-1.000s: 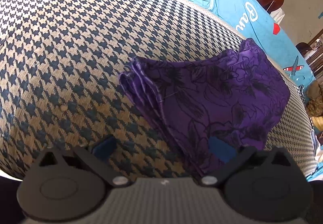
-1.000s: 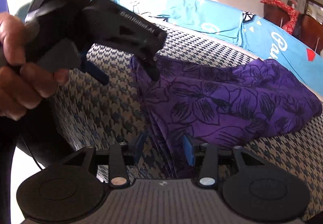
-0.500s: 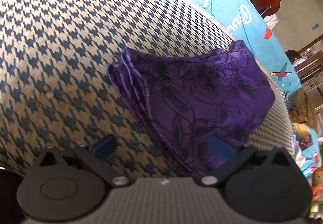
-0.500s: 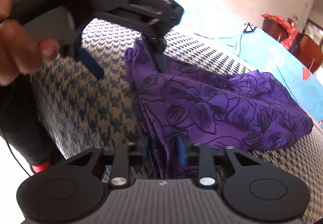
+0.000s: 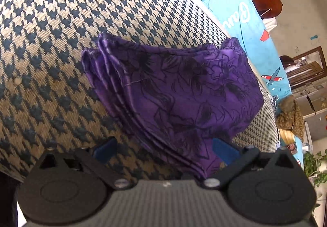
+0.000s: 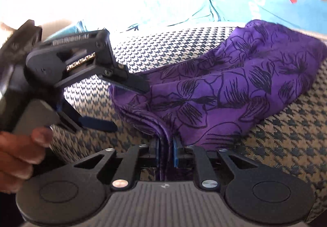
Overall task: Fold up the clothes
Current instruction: 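Close the left tool on the folded purple top's edge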
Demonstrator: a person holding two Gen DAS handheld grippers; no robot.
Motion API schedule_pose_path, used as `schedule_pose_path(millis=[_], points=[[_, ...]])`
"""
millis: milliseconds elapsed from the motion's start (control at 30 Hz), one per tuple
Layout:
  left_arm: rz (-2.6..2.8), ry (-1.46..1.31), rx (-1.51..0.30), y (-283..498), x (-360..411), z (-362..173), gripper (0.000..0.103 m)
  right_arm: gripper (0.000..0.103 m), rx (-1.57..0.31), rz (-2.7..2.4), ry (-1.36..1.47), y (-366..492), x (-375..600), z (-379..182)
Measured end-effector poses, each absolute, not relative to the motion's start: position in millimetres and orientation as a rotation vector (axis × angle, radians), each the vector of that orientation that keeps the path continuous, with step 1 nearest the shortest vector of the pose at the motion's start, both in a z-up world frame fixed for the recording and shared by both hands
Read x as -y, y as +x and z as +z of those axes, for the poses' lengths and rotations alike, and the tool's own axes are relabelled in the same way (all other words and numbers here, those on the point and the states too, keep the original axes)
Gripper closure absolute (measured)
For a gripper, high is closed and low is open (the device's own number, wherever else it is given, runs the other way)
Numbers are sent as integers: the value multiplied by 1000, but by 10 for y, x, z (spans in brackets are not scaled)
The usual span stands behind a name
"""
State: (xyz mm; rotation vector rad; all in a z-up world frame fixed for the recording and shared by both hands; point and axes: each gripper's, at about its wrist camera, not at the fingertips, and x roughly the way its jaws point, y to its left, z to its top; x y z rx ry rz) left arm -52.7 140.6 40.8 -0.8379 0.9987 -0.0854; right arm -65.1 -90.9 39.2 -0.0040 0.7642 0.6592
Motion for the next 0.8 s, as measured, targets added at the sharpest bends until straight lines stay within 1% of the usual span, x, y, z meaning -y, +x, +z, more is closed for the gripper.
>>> schedule_pose_path(millis=[367,467,533,567,600,633,700,800], points=[[-54,-835,-978,-273,-1358,400,0,89,-811,668,196,-522,1125,416],[-34,-838,-959,-224,-1370,403,1,89,-810,668,207,-519,1140,427],[-18,-816,-945,-200,-1363,417,7,89,-807,668,191,-537,1129,427],[-9,-802,-939,-190,-1361,424,15,89,-804,668,174,-548,1117,427],[-2,-783,-938,-186,-1363,431,25,89,-801,668,157,-559,1105,426],[5,-763,-937,-182,-1364,438,30,89,-798,667,139,-570,1092,426],[18,-729,-934,-177,-1373,449,47,89,-791,668,100,-596,1060,423],[23,-753,-926,-204,-1457,431,53,89,-780,663,31,-631,997,404]])
